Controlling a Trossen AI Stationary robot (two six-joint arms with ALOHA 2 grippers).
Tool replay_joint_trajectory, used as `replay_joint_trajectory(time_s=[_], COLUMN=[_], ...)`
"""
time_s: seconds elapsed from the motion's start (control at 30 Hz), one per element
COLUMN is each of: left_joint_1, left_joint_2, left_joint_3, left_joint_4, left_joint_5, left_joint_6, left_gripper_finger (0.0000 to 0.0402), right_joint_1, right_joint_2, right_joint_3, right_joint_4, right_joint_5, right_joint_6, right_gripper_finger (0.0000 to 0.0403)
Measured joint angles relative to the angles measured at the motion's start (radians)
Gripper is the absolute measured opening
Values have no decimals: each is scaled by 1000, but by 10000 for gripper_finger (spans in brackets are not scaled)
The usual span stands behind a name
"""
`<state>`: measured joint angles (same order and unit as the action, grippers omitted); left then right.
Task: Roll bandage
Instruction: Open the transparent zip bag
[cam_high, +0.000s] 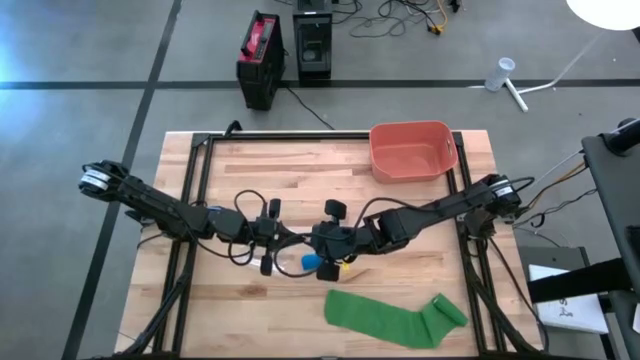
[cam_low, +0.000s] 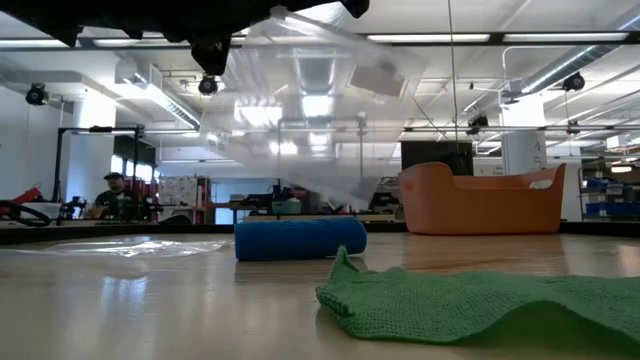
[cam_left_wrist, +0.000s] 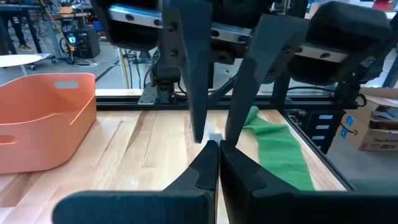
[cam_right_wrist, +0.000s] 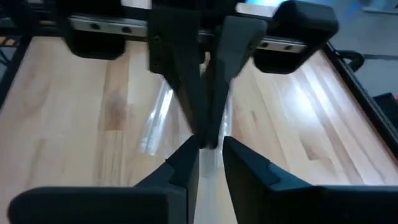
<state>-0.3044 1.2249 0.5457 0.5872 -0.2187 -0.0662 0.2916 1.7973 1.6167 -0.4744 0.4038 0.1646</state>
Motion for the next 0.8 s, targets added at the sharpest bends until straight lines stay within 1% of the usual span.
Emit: replay_joint_trajectory(time_s=[0.2,0.33,0.47,0.67,0.8], left_joint_1=[-1,0,0,0,1], left_joint_2=[-1,-1,-1,-1,-1], left_joint_3=[0,0,0,1,1], left_joint_4=[0,14,23,23,23], left_joint_5=[1,1,1,0,1], left_joint_6=[-4,-11,-11,-5,5], left_gripper_finger=[0,0,0,0,0], right_joint_1=[0,-4,-4,-4,-2], right_joint_2=[0,0,0,0,0], right_joint_3=[-1,0,-1,-1,-1], right_joint_4=[-5,-34,-50,-45,-44], right_joint_5=[-8,-9,-10,-13,-15], right_joint_6=[-4,12,19,19,19], right_gripper_finger=[87,91,77,40,33])
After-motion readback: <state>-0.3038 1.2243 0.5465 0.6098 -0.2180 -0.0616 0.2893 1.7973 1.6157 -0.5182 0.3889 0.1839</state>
